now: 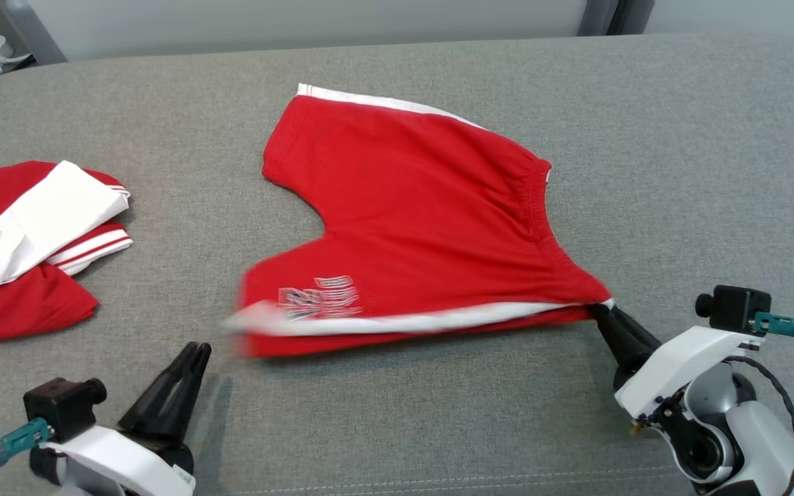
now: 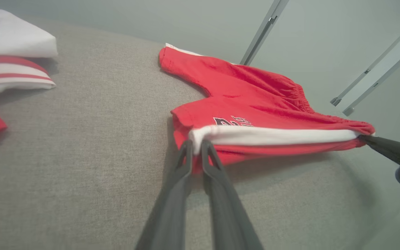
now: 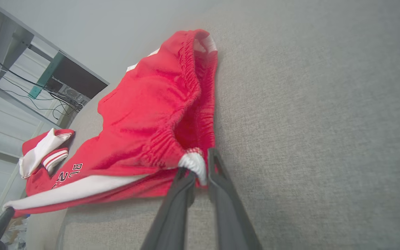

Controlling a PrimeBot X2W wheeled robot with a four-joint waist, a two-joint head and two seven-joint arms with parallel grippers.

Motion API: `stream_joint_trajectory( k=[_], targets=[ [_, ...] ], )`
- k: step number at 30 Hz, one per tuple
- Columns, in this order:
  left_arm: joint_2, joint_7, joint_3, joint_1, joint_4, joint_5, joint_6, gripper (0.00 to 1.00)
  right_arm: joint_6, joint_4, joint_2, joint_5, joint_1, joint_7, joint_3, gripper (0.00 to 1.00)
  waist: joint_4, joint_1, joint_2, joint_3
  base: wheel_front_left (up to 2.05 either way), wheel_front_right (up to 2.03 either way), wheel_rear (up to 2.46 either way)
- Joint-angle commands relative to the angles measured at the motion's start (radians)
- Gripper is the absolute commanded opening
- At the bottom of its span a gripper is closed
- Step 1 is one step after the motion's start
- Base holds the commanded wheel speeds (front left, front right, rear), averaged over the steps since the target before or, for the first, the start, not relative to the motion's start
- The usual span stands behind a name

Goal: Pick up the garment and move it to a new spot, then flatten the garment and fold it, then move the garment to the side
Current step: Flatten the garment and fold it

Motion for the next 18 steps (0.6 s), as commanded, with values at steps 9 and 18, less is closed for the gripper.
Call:
stream_joint_trajectory(
  k=[9,18],
  targets=[
    [0.014,-0.010,0.078,0.015,0.089,0.059,0.009,1.00,-0.007,-0.053,-0.105,-0.064,0.034,-0.059,0.036,1.00,0.004,0.0000,0.0000,-0.070,0.00,0.00,0.00],
    [-0.083,-0.010,0.226,0.041,0.095,0.157,0.009,1.00,-0.007,-0.088,-0.153,-0.266,0.046,-0.252,-0.003,1.00,0.008,0.0000,0.0000,-0.131,0.00,0.00,0.00]
  ],
)
